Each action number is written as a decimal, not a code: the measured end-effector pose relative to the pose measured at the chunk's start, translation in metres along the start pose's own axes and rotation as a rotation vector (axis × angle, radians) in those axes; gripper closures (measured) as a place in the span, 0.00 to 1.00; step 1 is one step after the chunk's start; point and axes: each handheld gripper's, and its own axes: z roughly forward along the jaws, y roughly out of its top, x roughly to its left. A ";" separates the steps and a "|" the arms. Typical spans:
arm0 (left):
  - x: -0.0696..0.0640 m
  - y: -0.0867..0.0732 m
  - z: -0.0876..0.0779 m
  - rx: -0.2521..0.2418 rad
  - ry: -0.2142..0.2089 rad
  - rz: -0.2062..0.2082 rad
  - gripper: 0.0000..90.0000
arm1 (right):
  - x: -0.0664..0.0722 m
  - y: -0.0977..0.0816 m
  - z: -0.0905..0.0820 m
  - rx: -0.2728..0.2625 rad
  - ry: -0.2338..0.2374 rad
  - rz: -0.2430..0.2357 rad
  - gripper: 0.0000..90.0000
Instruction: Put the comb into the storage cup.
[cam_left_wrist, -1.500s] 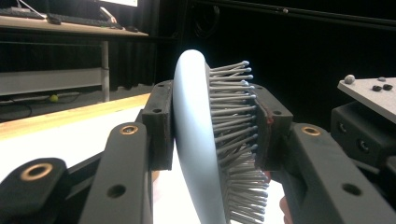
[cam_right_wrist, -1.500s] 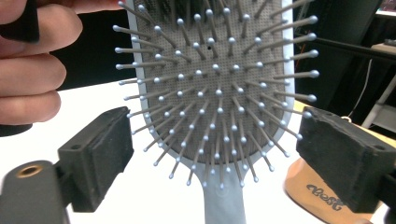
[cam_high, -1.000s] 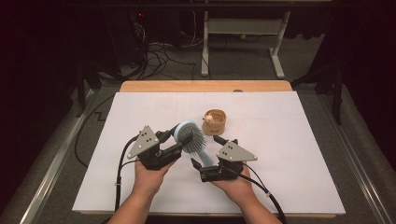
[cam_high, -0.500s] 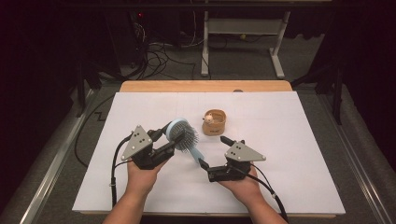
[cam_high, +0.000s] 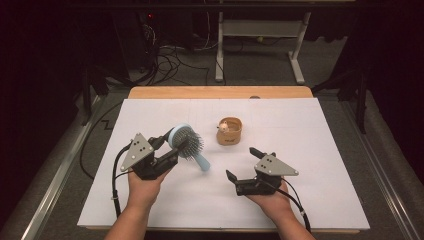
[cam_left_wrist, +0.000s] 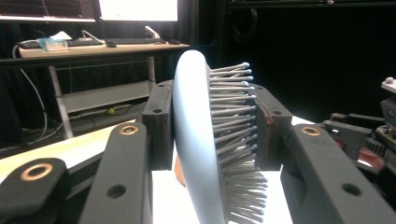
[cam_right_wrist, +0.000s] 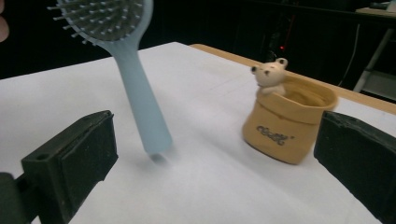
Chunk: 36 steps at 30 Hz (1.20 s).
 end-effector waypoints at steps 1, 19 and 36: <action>0.001 0.000 -0.001 -0.005 0.003 0.001 0.65 | -0.002 -0.001 -0.002 0.000 -0.006 -0.001 0.00; 0.016 -0.003 -0.010 -0.004 0.058 -0.005 0.64 | -0.050 -0.027 -0.044 0.023 -0.138 0.042 0.00; 0.020 -0.004 -0.014 -0.006 0.076 -0.011 0.64 | -0.069 -0.040 -0.074 0.011 -0.215 0.081 0.00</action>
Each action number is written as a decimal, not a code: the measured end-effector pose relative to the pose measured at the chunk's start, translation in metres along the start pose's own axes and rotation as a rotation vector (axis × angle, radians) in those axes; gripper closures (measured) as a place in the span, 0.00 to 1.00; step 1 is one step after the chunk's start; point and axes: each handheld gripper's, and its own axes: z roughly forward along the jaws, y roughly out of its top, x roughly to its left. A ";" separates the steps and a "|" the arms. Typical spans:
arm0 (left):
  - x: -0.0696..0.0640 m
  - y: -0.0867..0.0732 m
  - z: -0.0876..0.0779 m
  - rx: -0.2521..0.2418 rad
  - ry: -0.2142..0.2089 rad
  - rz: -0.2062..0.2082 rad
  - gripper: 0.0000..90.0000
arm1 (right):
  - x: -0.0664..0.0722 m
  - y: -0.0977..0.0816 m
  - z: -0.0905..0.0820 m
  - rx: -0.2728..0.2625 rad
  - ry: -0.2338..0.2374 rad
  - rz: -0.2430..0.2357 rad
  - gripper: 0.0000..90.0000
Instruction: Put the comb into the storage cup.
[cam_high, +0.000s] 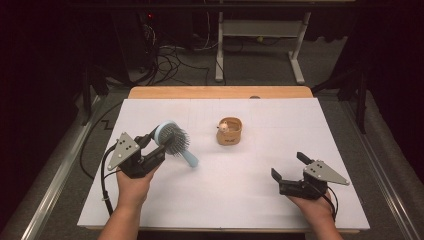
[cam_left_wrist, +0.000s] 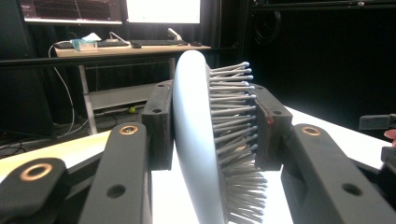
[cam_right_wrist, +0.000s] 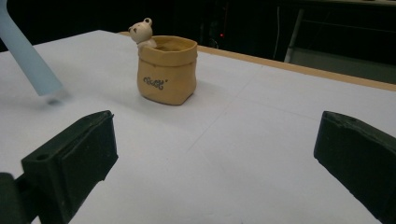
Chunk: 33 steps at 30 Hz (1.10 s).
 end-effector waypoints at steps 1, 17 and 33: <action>0.000 0.000 0.000 -0.001 0.000 0.000 0.64 | -0.002 0.000 -0.002 0.000 -0.001 0.003 0.00; -0.009 0.010 0.002 -0.026 -0.024 0.010 0.64 | -0.009 -0.007 -0.008 0.003 -0.011 0.034 0.00; -0.016 0.033 0.023 -0.058 -0.055 0.007 0.65 | -0.007 -0.006 -0.008 -0.007 0.003 0.027 0.00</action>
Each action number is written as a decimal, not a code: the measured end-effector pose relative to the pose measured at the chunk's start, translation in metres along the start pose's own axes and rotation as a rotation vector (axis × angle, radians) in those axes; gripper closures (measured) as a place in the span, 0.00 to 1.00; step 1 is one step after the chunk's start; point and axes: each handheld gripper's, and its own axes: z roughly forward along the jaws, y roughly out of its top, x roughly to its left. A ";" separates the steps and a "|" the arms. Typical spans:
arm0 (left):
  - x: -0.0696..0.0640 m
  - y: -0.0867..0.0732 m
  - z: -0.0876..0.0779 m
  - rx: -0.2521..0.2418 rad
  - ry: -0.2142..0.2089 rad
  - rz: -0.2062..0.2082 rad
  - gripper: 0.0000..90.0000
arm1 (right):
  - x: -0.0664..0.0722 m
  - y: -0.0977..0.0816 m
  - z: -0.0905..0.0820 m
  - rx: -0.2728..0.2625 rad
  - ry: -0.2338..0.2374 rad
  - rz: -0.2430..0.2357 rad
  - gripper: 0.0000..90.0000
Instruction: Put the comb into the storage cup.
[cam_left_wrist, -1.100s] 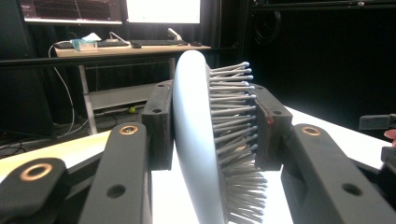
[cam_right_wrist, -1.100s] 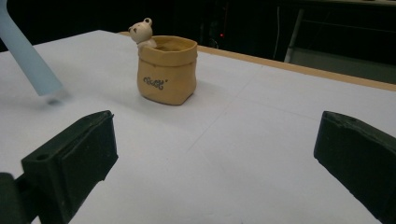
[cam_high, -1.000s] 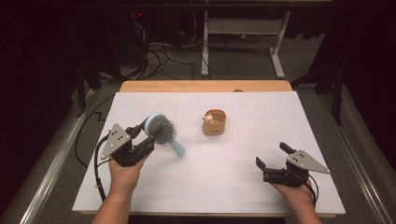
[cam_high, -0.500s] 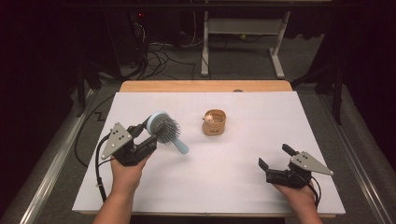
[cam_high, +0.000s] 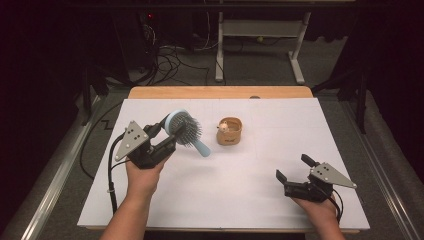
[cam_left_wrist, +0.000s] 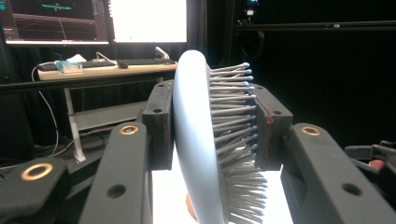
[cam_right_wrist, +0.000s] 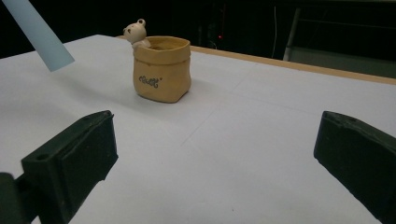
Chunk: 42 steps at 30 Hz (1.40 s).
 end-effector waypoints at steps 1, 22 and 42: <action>0.000 0.000 0.002 0.000 -0.004 -0.004 0.65 | 0.000 0.000 0.000 0.000 0.001 0.000 0.00; -0.009 0.008 0.039 -0.004 -0.043 -0.015 0.65 | 0.000 0.000 0.000 0.001 0.004 -0.001 0.00; -0.015 0.025 0.069 -0.018 -0.066 -0.011 0.65 | -0.002 0.000 -0.002 -0.003 0.000 0.005 0.00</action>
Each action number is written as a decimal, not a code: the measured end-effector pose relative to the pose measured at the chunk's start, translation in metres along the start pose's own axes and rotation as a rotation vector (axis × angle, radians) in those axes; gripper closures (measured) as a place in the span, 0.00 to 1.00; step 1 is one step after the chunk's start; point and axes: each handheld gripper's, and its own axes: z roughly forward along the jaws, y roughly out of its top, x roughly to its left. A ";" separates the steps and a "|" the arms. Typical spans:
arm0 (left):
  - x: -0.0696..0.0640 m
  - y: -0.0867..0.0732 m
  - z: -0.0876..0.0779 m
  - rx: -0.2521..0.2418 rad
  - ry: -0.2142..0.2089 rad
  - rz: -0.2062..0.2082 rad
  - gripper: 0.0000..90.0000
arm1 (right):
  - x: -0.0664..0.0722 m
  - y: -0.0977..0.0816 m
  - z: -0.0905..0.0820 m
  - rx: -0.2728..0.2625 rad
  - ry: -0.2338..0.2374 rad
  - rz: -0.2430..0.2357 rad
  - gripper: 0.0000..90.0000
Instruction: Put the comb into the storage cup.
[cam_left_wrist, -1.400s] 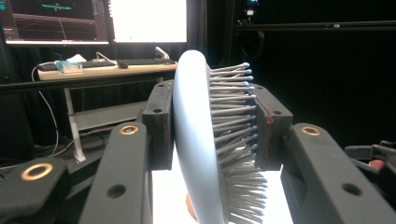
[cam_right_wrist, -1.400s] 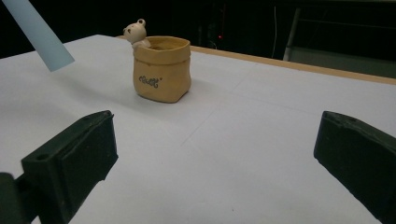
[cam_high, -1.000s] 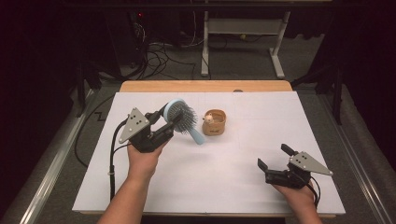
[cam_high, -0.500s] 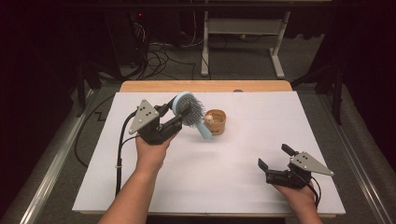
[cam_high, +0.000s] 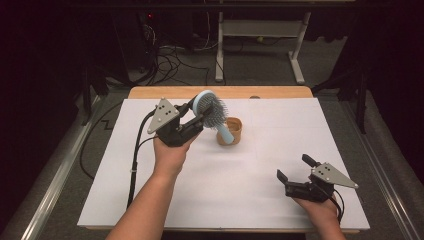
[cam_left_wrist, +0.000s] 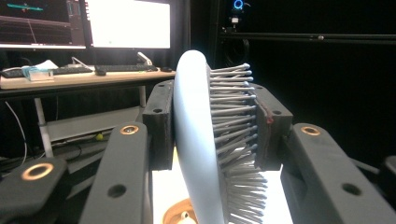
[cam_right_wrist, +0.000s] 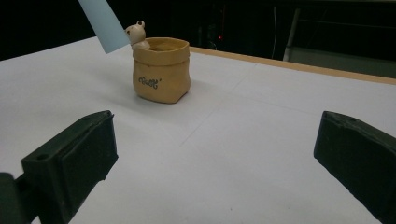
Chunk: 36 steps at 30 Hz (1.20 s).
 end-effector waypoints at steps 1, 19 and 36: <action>0.000 0.000 0.001 -0.001 -0.001 0.001 0.65 | 0.000 0.000 0.000 0.001 0.000 0.003 0.00; 0.006 0.011 0.029 -0.007 0.010 -0.004 0.65 | -0.002 -0.001 -0.001 0.000 0.001 0.005 0.00; 0.017 0.008 0.046 -0.001 0.042 -0.015 0.65 | -0.001 -0.001 0.000 -0.006 0.002 0.007 0.00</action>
